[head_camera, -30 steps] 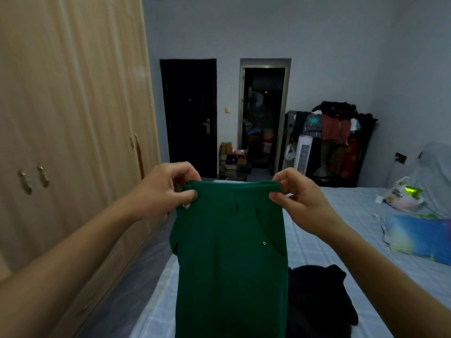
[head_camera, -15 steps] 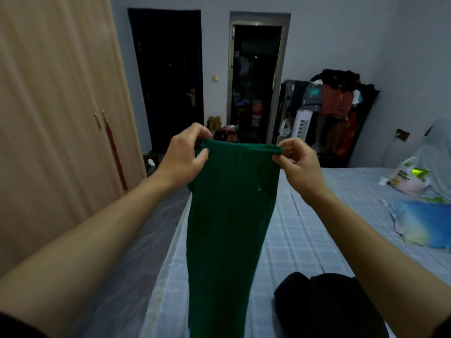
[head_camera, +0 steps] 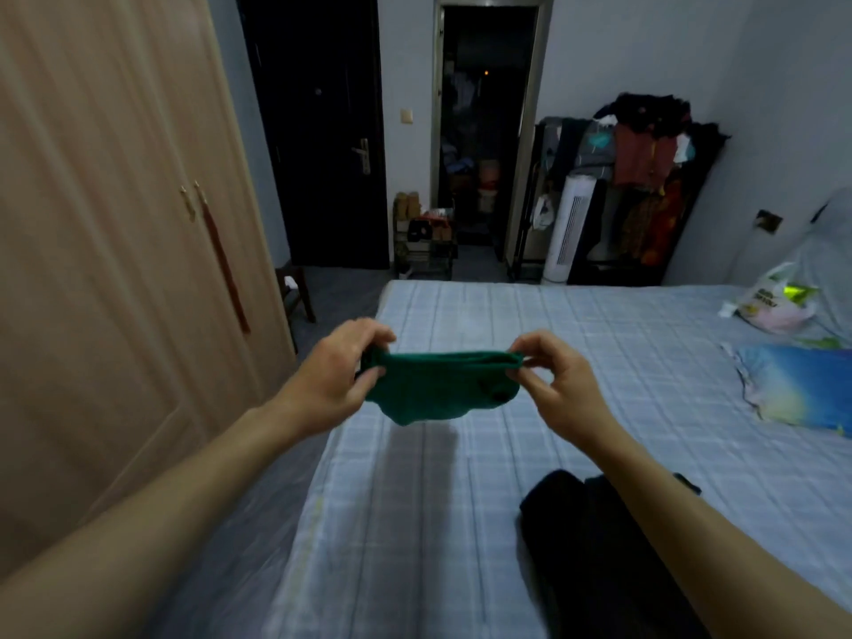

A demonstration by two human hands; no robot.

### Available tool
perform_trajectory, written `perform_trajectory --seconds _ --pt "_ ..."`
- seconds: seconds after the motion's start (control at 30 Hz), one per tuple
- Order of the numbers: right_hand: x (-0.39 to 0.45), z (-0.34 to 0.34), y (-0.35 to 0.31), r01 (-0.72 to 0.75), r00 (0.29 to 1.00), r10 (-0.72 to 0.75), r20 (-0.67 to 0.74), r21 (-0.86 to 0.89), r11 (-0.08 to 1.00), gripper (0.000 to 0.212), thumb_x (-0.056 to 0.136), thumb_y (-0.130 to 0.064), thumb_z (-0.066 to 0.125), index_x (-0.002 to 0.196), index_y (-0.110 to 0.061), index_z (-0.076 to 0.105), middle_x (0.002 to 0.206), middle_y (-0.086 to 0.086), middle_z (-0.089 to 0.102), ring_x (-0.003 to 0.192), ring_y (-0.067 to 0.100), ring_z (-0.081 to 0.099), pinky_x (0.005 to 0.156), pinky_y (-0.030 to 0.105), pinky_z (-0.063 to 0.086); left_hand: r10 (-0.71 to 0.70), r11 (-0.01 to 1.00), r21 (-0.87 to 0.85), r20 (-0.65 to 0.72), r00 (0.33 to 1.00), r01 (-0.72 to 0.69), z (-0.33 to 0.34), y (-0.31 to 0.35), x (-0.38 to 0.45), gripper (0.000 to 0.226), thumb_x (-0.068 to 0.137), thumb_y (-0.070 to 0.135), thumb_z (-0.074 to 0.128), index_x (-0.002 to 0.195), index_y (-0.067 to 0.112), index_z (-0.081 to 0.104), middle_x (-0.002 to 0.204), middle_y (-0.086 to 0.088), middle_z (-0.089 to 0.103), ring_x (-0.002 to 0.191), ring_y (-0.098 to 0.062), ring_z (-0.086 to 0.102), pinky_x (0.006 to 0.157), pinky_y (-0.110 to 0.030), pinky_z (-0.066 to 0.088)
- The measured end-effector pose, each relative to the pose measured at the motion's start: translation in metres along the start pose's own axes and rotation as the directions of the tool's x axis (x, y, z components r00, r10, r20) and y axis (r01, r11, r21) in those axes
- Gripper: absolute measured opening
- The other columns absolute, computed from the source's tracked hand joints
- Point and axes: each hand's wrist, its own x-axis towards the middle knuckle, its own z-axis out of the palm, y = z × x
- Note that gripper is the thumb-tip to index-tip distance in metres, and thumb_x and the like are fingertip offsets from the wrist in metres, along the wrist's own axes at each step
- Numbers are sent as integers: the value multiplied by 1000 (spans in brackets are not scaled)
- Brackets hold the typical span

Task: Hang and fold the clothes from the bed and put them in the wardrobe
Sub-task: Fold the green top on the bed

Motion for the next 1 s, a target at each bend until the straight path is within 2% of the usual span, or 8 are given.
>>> perform_trajectory --seconds 0.07,0.17,0.33,0.5,0.63,0.73,0.9,1.0 --pt "-47 7 4 -33 999 33 43 -4 999 18 85 6 68 92 -10 64 91 -1 65 89 14 65 82 40 55 -17 999 -26 63 998 18 17 13 -43 38 81 0 69 113 16 56 102 3 57 91 -10 56 81 -30 51" --pt "-122 14 12 -96 988 94 126 8 995 19 84 5 70 91 -12 64 90 -4 66 87 10 64 81 37 53 -39 995 -85 162 986 54 46 36 -109 39 81 1 68 114 19 56 101 6 57 89 -3 53 82 -19 47" --pt "-232 22 15 -240 942 220 255 49 969 15 87 -1 69 89 -15 63 86 -3 65 82 18 64 77 42 53 -143 970 -147 302 943 194 82 72 -209 34 84 9 65 115 22 55 101 6 57 89 -10 57 79 -34 52" --pt "-313 35 4 -333 894 303 330 37 942 12 89 -6 69 89 -15 62 85 -1 63 83 19 63 80 44 52 -197 950 -142 419 886 279 94 101 -289 39 87 17 65 117 35 48 103 15 55 92 -2 54 81 -27 50" --pt "-336 40 -2 -363 872 335 357 11 932 9 90 -7 67 89 -14 60 84 2 63 82 22 63 80 45 53 -229 937 -146 427 875 317 93 110 -313 40 86 18 66 113 40 46 101 18 54 90 -3 54 79 -24 49" --pt "-332 42 -3 -371 870 346 351 6 928 11 90 -6 67 90 -15 61 84 0 64 82 19 64 79 42 54 -259 925 -155 413 873 348 96 107 -312 38 86 16 67 112 36 47 100 16 57 90 -5 57 79 -27 51" --pt "-306 50 12 -438 852 415 319 0 899 15 89 -5 67 90 -20 62 85 -3 65 82 18 65 78 39 56 -295 892 -186 450 843 411 107 84 -286 40 87 13 69 114 34 48 100 15 60 92 -5 59 82 -29 53" --pt "-281 61 32 -492 828 473 301 -13 871 15 88 -3 68 89 -17 63 84 0 66 80 18 65 77 43 55 -319 868 -203 471 823 453 118 55 -260 40 86 11 69 114 32 49 99 14 61 90 -7 61 81 -31 53"
